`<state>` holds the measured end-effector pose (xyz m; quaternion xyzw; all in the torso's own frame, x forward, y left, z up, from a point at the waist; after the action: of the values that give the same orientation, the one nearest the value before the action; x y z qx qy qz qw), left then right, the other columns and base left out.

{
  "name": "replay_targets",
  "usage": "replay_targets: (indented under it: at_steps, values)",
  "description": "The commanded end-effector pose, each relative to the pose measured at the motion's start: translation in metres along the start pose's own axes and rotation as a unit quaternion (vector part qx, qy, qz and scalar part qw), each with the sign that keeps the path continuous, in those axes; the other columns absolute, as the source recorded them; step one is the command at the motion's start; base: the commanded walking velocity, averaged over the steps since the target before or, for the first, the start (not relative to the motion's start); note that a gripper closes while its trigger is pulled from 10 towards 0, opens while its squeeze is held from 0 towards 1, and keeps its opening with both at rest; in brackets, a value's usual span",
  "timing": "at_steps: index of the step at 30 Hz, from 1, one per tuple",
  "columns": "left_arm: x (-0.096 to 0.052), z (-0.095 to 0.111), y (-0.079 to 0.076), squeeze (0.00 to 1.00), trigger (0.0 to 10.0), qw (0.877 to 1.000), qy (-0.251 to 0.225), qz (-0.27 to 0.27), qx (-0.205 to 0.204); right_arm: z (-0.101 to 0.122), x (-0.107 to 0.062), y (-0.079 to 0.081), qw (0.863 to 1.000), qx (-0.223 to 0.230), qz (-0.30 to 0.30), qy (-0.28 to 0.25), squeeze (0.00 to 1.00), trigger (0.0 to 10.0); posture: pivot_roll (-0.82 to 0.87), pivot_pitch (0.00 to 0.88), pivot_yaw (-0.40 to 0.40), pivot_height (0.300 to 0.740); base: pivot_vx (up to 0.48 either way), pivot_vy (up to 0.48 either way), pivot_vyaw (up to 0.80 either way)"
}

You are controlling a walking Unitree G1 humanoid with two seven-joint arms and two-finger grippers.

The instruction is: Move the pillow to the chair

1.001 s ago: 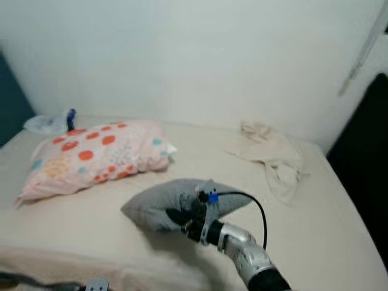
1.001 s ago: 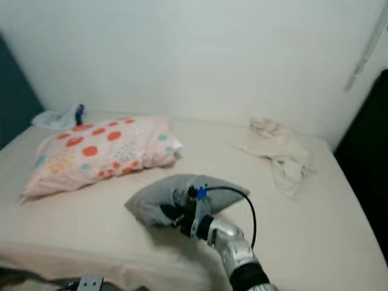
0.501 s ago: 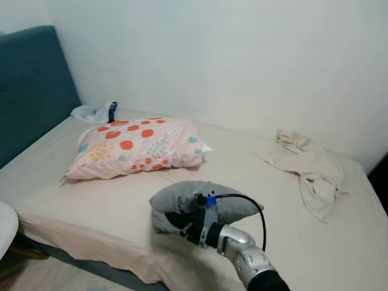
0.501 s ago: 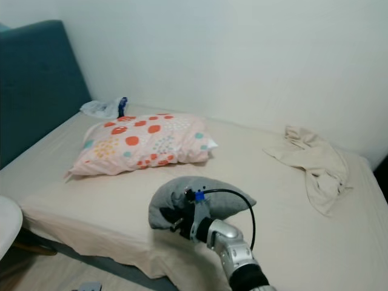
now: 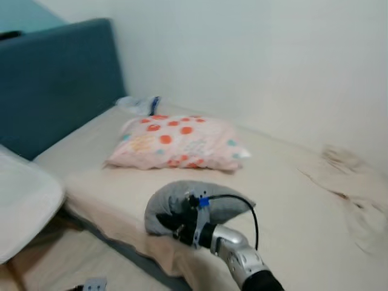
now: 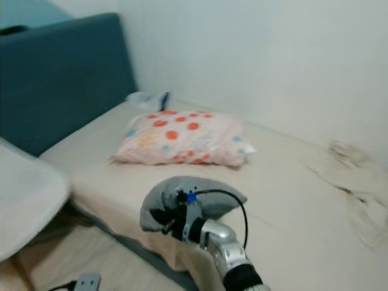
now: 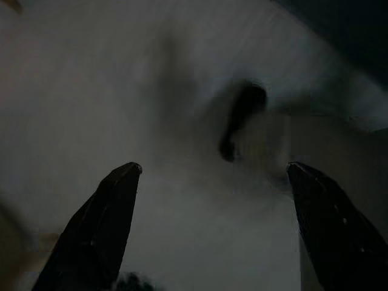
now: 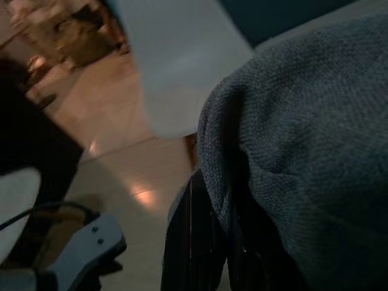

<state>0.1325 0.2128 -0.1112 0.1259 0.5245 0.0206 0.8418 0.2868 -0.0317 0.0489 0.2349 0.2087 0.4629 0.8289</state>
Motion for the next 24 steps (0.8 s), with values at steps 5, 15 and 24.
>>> replay_targets:
  at_steps: [5,15,24]
  values:
    - [0.0002,-0.0001,-0.0006,0.00,10.0,1.000,0.004,-0.001,0.001,0.0115,0.0068,0.0138,0.998,-0.019,0.050,-0.020,0.00,10.0,0.05,0.000,-0.066,0.740,0.000,0.000,0.78]
    - [0.0001,-0.0007,-0.0010,0.00,10.0,1.000,0.006,-0.001,0.003,0.0133,0.0079,0.0127,0.999,-0.019,0.044,-0.026,0.00,10.0,0.05,0.000,-0.069,0.740,0.000,0.000,0.78]
    - [-0.0004,-0.0041,-0.0018,0.00,10.0,1.000,0.010,-0.001,0.003,0.0103,0.0069,0.0124,0.999,-0.021,0.043,-0.022,0.00,10.0,0.05,0.000,-0.065,0.740,0.000,0.000,0.76]
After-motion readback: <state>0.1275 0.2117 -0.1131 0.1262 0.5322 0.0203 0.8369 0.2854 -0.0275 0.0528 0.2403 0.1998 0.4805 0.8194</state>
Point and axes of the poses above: a point about 5 cm out from each wrist's last joint towards the gripper, its own x axis pointing out of the wrist towards the gripper, its own z axis along the axis of the wrist's last joint, y = z × x, the point moved 1 cm from there along x, pointing out of the wrist towards the gripper, and after that the axes turned 14 degrees about x, right-handed, at the moved point
